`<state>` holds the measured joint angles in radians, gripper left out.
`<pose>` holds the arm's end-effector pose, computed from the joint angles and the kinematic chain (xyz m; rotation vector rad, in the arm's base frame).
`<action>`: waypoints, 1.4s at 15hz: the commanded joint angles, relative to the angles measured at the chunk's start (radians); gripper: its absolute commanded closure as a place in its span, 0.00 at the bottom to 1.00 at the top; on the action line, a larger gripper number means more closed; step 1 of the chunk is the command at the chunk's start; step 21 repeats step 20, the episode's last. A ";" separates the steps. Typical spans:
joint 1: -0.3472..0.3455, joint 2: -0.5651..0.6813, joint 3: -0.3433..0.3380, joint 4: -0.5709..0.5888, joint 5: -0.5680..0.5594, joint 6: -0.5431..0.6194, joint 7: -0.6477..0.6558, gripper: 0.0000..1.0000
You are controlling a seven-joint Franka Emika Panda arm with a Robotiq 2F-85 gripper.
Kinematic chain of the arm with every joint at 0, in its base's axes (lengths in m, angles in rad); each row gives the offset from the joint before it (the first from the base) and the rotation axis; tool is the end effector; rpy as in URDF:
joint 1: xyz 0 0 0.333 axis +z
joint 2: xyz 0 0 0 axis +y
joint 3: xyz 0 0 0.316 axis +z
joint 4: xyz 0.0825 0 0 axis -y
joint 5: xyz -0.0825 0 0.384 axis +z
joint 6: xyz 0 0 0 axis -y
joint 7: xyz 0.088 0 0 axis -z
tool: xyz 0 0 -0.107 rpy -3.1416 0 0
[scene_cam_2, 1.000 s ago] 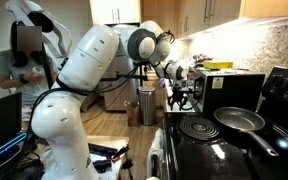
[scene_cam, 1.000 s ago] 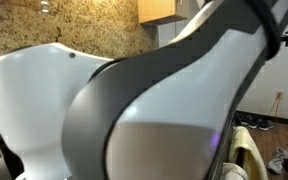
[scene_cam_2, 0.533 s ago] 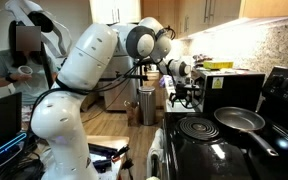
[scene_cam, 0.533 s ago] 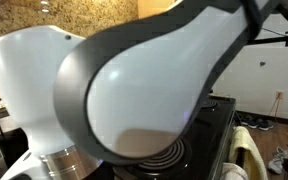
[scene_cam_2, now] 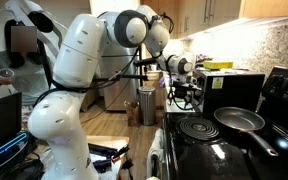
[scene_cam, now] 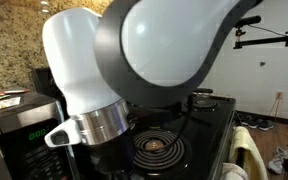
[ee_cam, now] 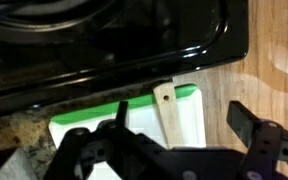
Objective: Move the pan to the top left plate of the stove then move the cooking stick on the right counter
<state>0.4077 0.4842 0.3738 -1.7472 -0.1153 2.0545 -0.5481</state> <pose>0.4747 0.4339 0.3012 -2.3874 -1.9376 0.2286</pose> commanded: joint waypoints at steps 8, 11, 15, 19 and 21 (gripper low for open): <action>-0.130 -0.379 -0.091 -0.476 0.037 0.231 0.319 0.00; -0.170 -0.437 -0.129 -0.523 0.072 0.272 0.340 0.00; -0.210 -0.495 -0.179 -0.553 0.097 0.280 0.342 0.00; -0.220 -0.481 -0.202 -0.523 0.073 0.245 0.323 0.00; -0.224 -0.491 -0.208 -0.529 0.073 0.246 0.323 0.00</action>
